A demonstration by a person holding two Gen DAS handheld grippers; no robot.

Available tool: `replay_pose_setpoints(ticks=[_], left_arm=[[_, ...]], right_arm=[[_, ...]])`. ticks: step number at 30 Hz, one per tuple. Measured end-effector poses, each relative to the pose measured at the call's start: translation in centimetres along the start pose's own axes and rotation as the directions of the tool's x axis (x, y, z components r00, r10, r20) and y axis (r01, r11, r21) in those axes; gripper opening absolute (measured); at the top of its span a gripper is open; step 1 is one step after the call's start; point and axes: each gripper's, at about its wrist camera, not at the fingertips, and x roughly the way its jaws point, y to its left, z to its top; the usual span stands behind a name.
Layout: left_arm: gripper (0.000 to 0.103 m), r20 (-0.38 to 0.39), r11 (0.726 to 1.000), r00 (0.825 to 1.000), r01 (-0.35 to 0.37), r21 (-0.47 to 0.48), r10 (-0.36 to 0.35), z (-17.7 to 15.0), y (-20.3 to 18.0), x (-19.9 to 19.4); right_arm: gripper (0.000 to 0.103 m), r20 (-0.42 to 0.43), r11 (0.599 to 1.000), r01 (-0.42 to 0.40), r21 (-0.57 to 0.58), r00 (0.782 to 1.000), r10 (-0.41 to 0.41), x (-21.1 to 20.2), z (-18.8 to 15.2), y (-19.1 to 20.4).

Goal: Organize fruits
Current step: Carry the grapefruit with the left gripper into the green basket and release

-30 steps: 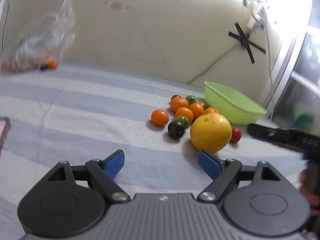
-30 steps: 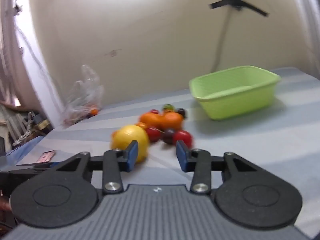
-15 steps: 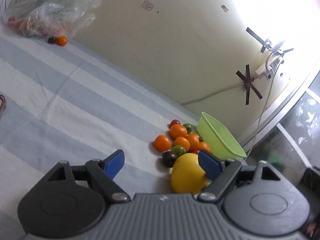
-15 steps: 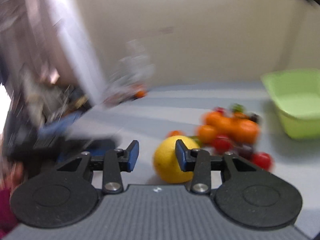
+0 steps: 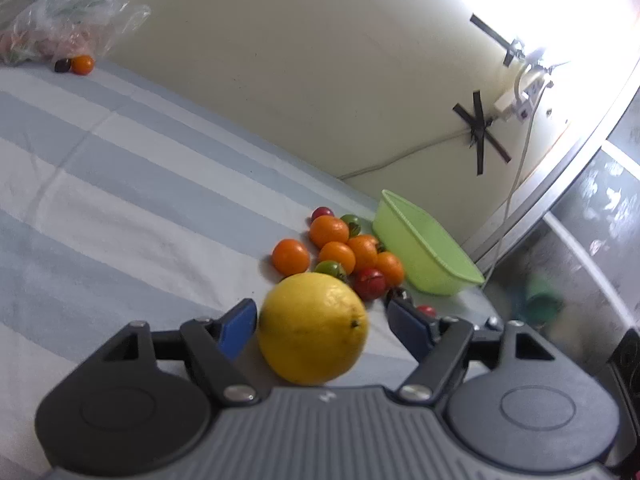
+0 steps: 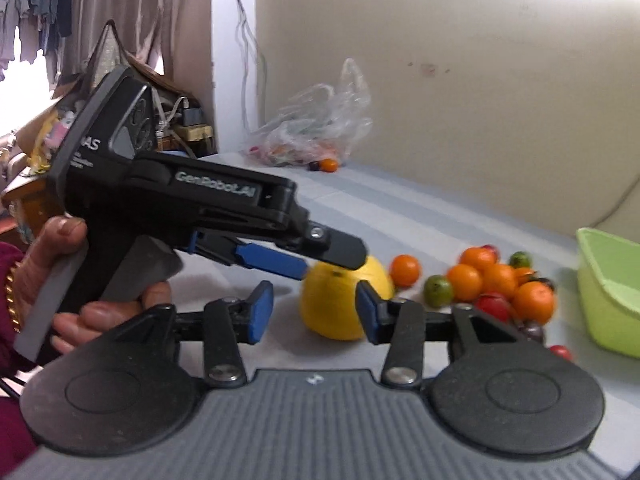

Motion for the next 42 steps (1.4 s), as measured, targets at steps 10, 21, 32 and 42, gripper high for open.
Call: replay_pose_setpoints(ticks=[10, 21, 32, 42], left_arm=[[0.061, 0.016, 0.996, 1.0, -0.025, 0.084, 0.024, -1.5, -2.6, -2.0], [0.061, -0.088, 0.953, 0.99, 0.129, 0.276, -0.109, 3.6, -13.3, 7.3], [0.061, -0.167, 0.913, 0.98, 0.168, 0.371, -0.112, 6.9, -20.4, 20.6], [0.062, -0.224, 0.914, 0.973, 0.134, 0.382, -0.048, 5.6, -20.8, 25.9]], right_arm=[[0.061, -0.053, 1.0, 0.025, -0.012, 0.998, -0.026, 2.6, -1.2, 0.3], [0.061, 0.013, 0.976, 0.207, 0.071, 0.978, -0.209, -3.4, -1.9, -5.6], [0.06, 0.036, 0.877, 0.453, 0.157, 0.885, -0.464, -4.3, -0.1, -18.3], [0.06, -0.04, 0.837, 0.513, 0.188, 0.856, -0.516, 0.0, -1.7, -22.9]])
